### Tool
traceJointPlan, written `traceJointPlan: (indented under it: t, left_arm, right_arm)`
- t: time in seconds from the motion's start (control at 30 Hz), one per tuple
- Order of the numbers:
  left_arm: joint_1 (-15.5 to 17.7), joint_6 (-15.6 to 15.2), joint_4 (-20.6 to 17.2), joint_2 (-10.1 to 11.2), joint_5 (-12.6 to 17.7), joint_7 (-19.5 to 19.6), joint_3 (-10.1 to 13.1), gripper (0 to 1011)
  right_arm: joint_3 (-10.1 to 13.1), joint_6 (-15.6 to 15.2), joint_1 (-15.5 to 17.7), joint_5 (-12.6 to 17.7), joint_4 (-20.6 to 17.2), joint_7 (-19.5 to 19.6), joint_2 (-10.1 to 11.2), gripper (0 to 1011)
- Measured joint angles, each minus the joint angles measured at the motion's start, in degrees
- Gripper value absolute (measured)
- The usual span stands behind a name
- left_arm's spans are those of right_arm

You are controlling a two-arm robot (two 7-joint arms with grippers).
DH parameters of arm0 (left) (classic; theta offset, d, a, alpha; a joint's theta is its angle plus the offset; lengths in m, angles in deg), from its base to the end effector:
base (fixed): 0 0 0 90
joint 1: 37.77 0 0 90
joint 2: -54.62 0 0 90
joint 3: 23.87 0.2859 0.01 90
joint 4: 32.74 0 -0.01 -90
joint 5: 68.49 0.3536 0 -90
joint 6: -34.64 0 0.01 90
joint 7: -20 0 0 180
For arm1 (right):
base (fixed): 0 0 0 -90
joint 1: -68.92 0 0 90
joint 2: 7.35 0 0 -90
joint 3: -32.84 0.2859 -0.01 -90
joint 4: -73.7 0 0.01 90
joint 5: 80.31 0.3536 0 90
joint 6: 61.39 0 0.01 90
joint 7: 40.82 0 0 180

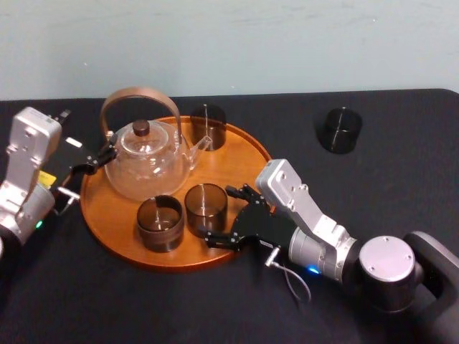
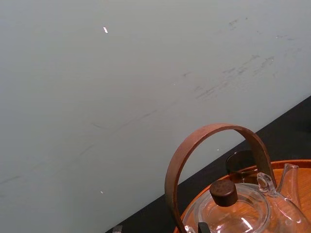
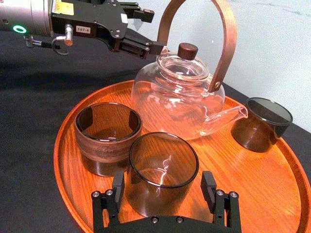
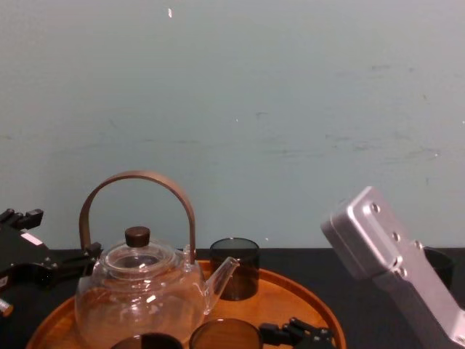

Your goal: Pick up the glass from the table and place it on the tray.

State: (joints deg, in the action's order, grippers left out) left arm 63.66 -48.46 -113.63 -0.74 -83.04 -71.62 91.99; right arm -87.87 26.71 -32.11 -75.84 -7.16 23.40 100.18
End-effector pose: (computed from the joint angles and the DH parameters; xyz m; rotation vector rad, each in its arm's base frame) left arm 0.3998 0.0685 -0.3076 0.3046 -0.2848 1.2481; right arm 0.3853 0.0723 -0.3262 -0.3258 -0.0848 -0.6478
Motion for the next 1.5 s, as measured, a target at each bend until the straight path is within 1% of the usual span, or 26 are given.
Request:
traceJointPlan:
  t: [0.37,0.7,0.93,1.27,1.47,1.5]
  left_arm:
    - [0.0,0.0,0.0,0.0,0.0,0.0,0.0,1010]
    - [0.0,0.0,0.0,0.0,0.0,0.0,0.0,1009]
    - [0.0,0.0,0.0,0.0,0.0,0.0,0.0,1010]
    - [0.0,0.0,0.0,0.0,0.0,0.0,0.0,1010]
    - [0.0,0.0,0.0,0.0,0.0,0.0,0.0,1009]
    - [0.0,0.0,0.0,0.0,0.0,0.0,0.0,1009]
  right_arm:
    - [0.5,-0.1,1.4,0.6,-1.1,0.1,0.9,1002]
    - [1.3,0.5,2.9,1.5,-2.2,0.0,1.9,1002]
    - [2.4,1.0,4.6,2.3,-4.0,0.4,3.1,1002]
    - [3.3,1.4,6.2,2.8,-6.2,0.6,4.3,1002]
    - [4.7,1.7,7.5,3.1,-7.3,1.6,5.1,1002]
    - [5.3,1.8,8.0,3.3,-7.5,1.9,5.4,1002]
